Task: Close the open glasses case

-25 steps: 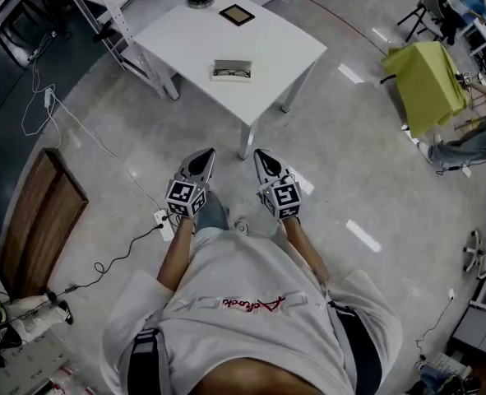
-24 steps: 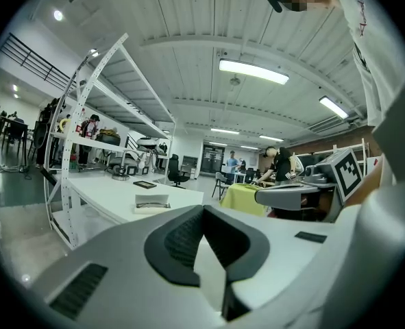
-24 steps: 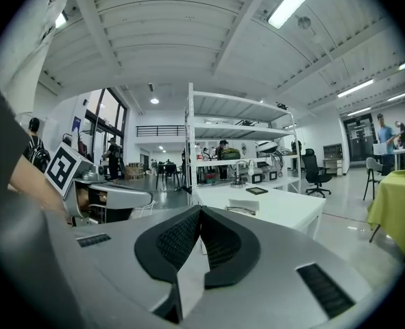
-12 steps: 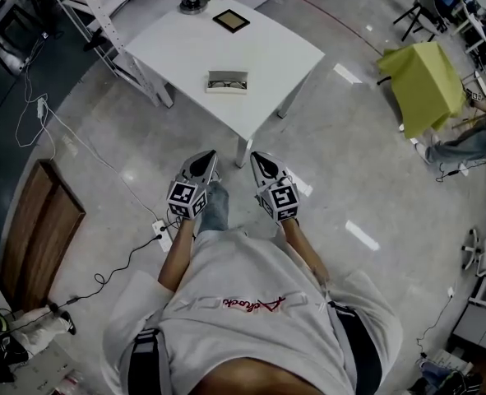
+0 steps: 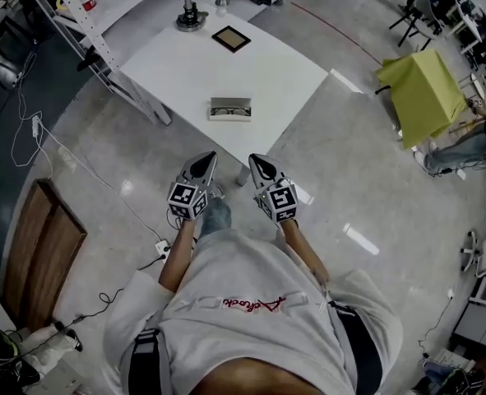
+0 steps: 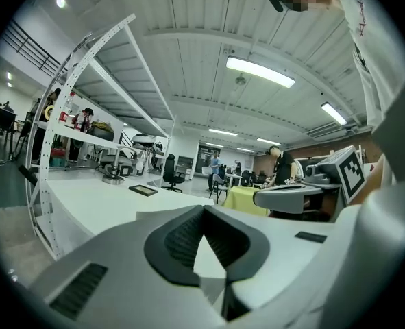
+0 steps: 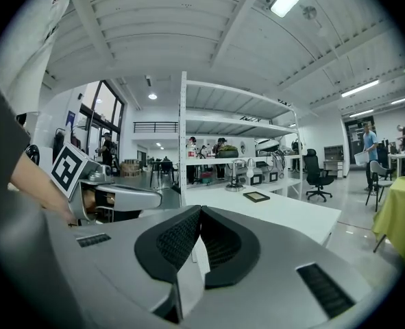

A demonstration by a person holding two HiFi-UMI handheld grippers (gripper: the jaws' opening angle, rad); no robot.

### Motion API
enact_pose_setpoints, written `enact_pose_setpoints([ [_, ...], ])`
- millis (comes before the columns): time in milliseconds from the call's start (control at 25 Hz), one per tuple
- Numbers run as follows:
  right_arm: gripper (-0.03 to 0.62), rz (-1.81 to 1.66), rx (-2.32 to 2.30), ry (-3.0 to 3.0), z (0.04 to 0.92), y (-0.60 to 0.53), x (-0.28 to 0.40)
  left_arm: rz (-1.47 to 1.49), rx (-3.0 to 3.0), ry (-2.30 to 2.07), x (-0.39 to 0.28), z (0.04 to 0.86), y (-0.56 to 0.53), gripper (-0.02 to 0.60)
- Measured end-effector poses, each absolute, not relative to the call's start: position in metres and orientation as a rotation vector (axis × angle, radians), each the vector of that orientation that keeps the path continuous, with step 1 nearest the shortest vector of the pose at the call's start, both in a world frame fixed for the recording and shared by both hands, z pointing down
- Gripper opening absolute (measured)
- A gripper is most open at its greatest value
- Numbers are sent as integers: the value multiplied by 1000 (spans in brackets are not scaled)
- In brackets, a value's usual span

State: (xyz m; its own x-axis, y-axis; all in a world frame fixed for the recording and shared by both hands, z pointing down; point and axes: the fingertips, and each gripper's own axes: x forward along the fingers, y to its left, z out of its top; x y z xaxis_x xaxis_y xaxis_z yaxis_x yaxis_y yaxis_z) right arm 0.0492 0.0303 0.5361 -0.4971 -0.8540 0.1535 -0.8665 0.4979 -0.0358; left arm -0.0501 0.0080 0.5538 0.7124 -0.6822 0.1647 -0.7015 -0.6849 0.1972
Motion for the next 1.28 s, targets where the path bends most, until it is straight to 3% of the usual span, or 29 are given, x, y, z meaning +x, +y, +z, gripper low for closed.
enact_pose_setpoints([
  [1280,32,138,1652,-2515,517,-189,21,131,2714,-884,-67,553,-210,25],
])
